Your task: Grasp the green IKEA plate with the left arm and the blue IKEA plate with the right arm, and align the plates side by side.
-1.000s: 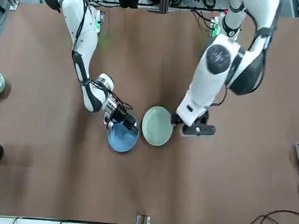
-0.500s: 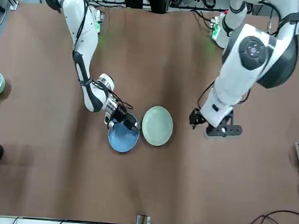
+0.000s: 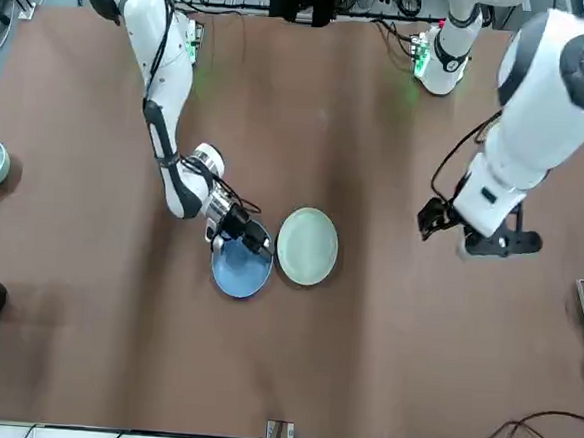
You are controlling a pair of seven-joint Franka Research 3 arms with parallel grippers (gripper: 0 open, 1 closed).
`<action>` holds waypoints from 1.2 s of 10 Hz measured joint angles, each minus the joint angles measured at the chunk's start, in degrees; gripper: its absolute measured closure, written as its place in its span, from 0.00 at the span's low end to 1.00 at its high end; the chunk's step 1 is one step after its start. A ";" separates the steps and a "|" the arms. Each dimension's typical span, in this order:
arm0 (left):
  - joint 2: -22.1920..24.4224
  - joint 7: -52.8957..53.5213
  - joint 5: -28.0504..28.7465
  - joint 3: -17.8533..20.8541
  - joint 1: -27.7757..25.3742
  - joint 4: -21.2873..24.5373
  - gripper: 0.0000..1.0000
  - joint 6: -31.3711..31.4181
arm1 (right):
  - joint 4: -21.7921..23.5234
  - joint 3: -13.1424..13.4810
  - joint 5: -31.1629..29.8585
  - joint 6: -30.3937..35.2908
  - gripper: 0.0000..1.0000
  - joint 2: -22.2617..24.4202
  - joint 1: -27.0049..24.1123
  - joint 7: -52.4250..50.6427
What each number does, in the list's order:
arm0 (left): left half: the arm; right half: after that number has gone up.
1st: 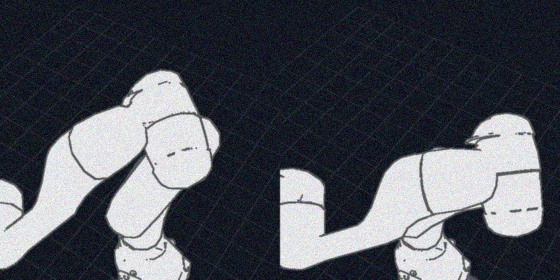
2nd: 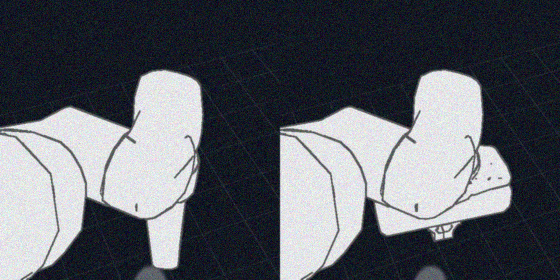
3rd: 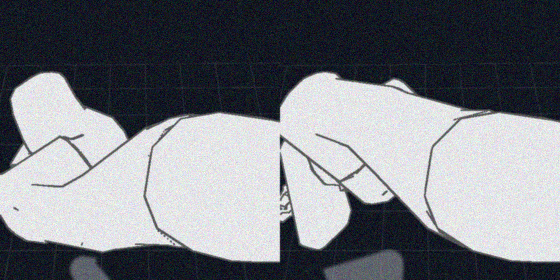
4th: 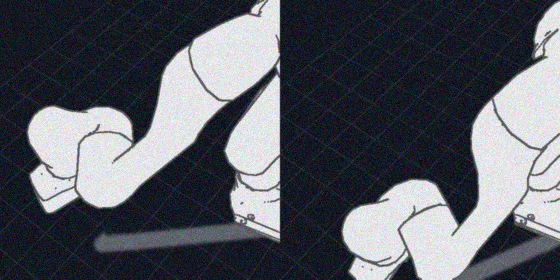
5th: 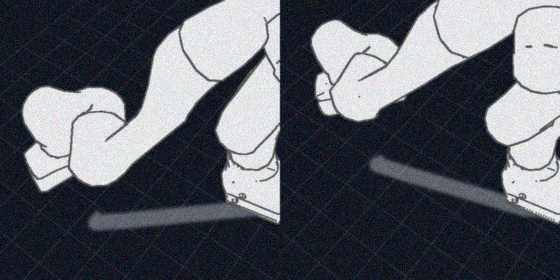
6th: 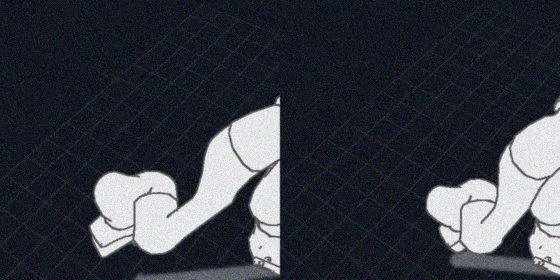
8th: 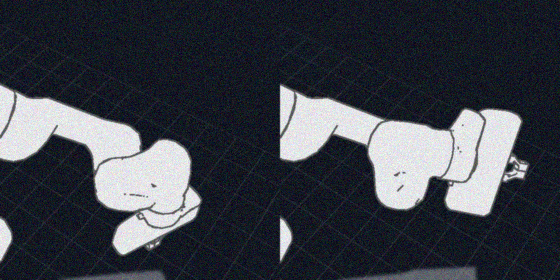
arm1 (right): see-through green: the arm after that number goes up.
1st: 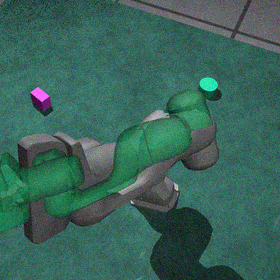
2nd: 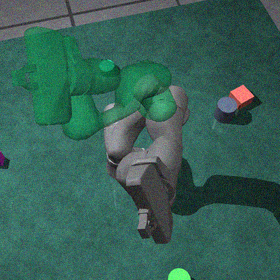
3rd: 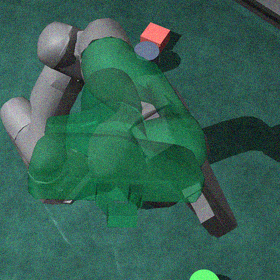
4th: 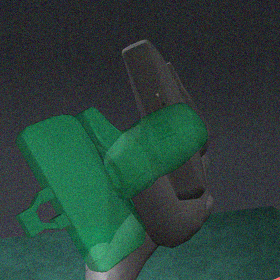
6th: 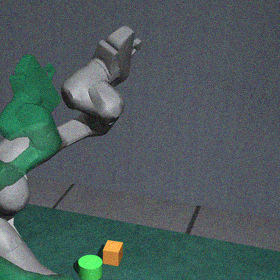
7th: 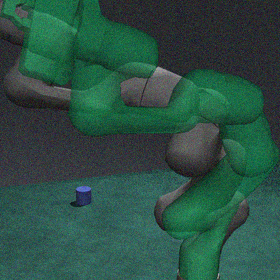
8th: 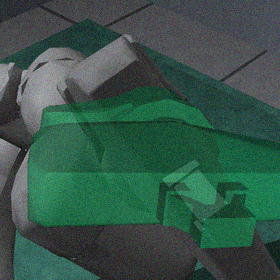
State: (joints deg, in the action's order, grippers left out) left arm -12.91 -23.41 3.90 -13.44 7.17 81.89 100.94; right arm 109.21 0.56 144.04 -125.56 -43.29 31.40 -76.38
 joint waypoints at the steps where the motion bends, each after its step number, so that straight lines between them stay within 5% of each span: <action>1: 2.25 2.37 -0.18 1.12 0.17 2.01 0.00 -0.01 | 0.00 -0.01 0.15 -0.01 0.04 -0.02 0.62 0.00; 7: 13.91 22.08 -5.40 11.78 -1.07 12.13 0.00 -3.30 | -1.03 1.16 -1.78 -2.04 0.03 0.11 0.99 -0.27; 12: 17.91 26.34 -5.41 14.45 -1.00 16.86 0.00 -3.20 | -12.40 4.80 -31.26 -30.65 0.00 4.32 -1.66 5.41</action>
State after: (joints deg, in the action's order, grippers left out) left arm 5.00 2.92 -1.51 1.02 6.18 98.74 97.74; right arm 96.81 5.36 112.78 -156.21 -38.98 29.75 -70.96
